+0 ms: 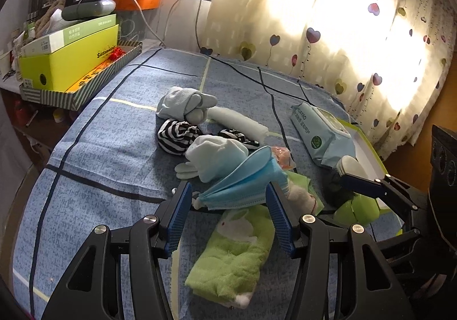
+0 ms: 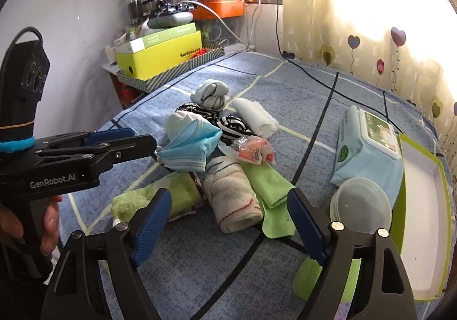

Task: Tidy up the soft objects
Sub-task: 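Move the left tool toward the blue mask while the right tool approaches the rolled beige towel, then grasp the folded blue mask with the left tool while the right tool grasps the rolled beige towel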

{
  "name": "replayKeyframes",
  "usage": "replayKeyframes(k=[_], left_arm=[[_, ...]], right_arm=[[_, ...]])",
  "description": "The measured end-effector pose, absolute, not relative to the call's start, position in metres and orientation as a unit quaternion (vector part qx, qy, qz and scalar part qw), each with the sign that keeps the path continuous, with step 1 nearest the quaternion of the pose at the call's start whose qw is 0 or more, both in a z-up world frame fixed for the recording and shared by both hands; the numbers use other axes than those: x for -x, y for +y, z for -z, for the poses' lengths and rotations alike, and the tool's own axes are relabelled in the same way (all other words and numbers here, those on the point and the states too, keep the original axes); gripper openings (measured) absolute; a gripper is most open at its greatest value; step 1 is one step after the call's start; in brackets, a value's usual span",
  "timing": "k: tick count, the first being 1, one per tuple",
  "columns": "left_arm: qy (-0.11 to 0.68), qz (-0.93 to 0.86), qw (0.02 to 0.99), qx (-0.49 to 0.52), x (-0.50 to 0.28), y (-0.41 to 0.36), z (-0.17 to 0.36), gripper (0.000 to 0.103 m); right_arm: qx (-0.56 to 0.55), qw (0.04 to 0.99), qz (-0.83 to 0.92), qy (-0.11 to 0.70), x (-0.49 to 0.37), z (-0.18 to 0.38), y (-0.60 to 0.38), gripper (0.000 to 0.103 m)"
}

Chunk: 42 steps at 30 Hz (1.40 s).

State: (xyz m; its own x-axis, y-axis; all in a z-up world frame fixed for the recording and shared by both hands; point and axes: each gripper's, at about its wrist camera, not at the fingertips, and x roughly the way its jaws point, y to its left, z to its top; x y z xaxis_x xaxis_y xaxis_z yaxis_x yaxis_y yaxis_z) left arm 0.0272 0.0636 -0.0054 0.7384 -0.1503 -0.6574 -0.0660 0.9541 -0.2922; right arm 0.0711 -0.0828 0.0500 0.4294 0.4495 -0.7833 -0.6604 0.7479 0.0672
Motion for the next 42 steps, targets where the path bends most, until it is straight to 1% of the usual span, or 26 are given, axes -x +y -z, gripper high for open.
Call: replayKeyframes(k=[1,6,12,13,14,15,18,26,31,32,34,39,41,42], left_arm=[[0.363,0.033,0.920,0.147,-0.031,0.063,0.006,0.055],[0.376,0.056,0.917,0.117,-0.047,0.063,0.016,0.055],[0.390,0.082,0.911,0.105,-0.060,0.069,0.027,0.055],[0.393,0.085,0.910,0.104,-0.062,0.069,0.029,0.055],[0.397,0.092,0.907,0.105,-0.064,0.070,0.031,0.055],[0.401,0.104,0.904,0.107,-0.066,0.070,0.032,0.055],[0.404,0.124,0.900,0.105,-0.066,0.070,0.034,0.055],[0.416,0.145,0.893,0.097,-0.080,0.063,0.041,0.055],[0.440,0.152,0.879,0.106,-0.087,0.059,0.055,0.054],[0.437,0.154,0.880,0.109,-0.087,0.059,0.054,0.052],[0.425,0.154,0.885,0.113,-0.084,0.060,0.048,0.038],[0.417,0.147,0.890,0.110,-0.078,0.059,0.043,0.018],[0.412,0.144,0.893,0.108,-0.075,0.058,0.040,0.017],[0.408,0.142,0.895,0.108,-0.072,0.058,0.038,0.015]], right_arm=[[0.130,0.833,-0.334,0.422,-0.073,-0.047,-0.080,0.080],[0.148,0.821,-0.332,0.439,-0.083,-0.033,-0.068,0.067],[0.163,0.814,-0.326,0.452,-0.092,-0.022,-0.064,0.062],[0.165,0.814,-0.325,0.453,-0.092,-0.022,-0.064,0.059],[0.167,0.813,-0.325,0.453,-0.092,-0.022,-0.064,0.048],[0.167,0.812,-0.328,0.454,-0.092,-0.023,-0.065,0.043],[0.174,0.811,-0.330,0.452,-0.089,-0.026,-0.067,0.042],[0.193,0.799,-0.324,0.469,-0.094,-0.016,-0.065,0.044],[0.197,0.795,-0.327,0.472,-0.095,-0.013,-0.064,0.045],[0.198,0.794,-0.328,0.471,-0.095,-0.013,-0.064,0.045],[0.196,0.795,-0.331,0.469,-0.095,-0.014,-0.065,0.043],[0.181,0.801,-0.334,0.463,-0.091,-0.019,-0.069,0.039],[0.178,0.804,-0.333,0.459,-0.088,-0.022,-0.072,0.039],[0.177,0.805,-0.332,0.458,-0.086,-0.023,-0.073,0.038]])
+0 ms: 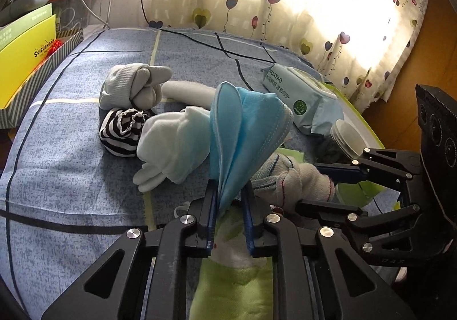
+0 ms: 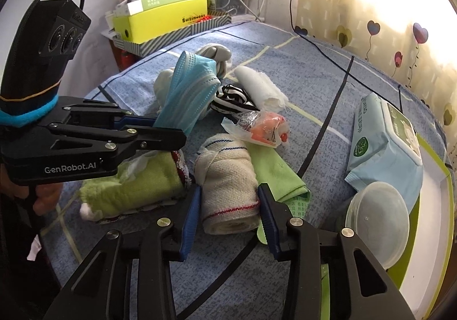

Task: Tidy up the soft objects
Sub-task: 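Grasp the folded blue mask with the left tool while the right tool grasps the rolled beige towel, then lift and carry the blue mask and beige towel over the lime-rimmed white tray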

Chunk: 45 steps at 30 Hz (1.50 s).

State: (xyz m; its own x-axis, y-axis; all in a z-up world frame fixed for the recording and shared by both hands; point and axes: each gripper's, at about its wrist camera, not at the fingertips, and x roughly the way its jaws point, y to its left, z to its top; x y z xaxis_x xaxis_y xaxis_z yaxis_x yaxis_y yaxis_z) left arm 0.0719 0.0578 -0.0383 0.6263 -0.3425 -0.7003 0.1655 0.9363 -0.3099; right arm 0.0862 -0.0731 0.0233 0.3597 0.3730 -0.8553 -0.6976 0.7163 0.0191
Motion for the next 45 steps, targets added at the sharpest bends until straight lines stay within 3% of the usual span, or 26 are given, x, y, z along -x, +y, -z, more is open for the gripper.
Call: replayKeyframes(k=[29,45], left_arm=[[0.341,0.121,0.928,0.085,-0.036,0.020,-0.039,0.011],[0.358,0.149,0.915,0.113,-0.053,0.020,-0.026,0.011]], right_arm=[[0.125,0.867,-0.327,0.354,-0.055,-0.095,-0.124,0.038],[0.106,0.870,-0.312,0.367,-0.061,-0.085,-0.142,0.038]])
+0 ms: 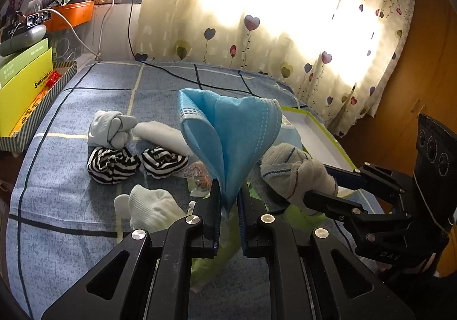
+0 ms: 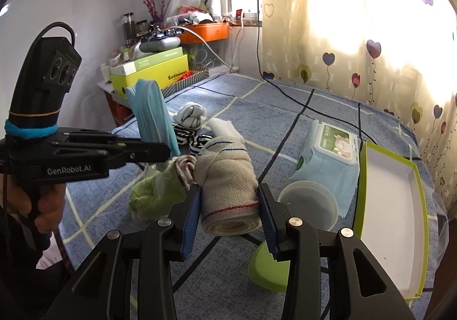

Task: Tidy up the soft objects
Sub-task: 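Lift and carry the blue mask and beige towel over the lime-rimmed white tray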

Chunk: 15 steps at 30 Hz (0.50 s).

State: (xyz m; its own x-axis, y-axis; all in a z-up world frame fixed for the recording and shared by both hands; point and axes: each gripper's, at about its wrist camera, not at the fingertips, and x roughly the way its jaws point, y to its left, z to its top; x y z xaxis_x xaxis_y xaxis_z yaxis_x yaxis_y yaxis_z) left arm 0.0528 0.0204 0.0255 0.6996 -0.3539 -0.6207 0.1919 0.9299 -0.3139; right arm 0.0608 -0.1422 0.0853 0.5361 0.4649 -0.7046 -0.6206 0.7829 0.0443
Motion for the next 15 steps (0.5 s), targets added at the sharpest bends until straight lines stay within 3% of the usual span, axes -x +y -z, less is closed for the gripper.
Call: replayKeyframes(k=[15], left_arm=[[0.326,0.158,0.923,0.133,-0.051,0.036,-0.066,0.011]], right_arm=[[0.090,0.875,-0.313,0.357,-0.065,-0.091,-0.151,0.038]])
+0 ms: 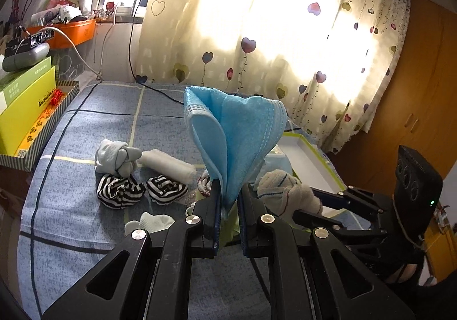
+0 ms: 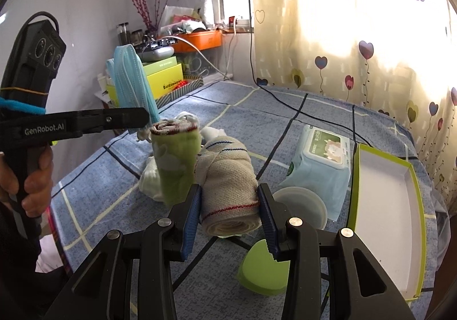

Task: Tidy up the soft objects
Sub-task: 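Lift and carry the blue mask and beige towel over the lime-rimmed white tray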

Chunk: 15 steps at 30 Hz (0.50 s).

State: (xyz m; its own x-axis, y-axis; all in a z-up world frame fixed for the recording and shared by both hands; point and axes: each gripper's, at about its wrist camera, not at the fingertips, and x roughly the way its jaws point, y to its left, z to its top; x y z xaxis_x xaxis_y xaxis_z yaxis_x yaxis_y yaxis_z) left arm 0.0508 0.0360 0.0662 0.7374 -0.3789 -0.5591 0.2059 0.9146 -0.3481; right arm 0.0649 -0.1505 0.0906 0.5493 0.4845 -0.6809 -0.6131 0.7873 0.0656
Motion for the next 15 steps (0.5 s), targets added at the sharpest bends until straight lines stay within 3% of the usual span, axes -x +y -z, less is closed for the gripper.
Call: replayKeyframes(k=[2,5,15], left_arm=[[0.299,0.158,0.935,0.111,-0.044,0.035,-0.076,0.011],[0.355,0.133,0.920,0.096,-0.059,0.032,-0.058,0.011],[0.306,0.176,0.932,0.086,-0.043,0.025,-0.088,0.011]], right_arm=[[0.088,0.875,-0.317,0.355,-0.064,-0.091,-0.149,0.038],[0.086,0.873,-0.324,0.354,-0.065,-0.091,-0.147,0.038],[0.086,0.872,-0.333,0.348,-0.063,-0.094,-0.140,0.038]])
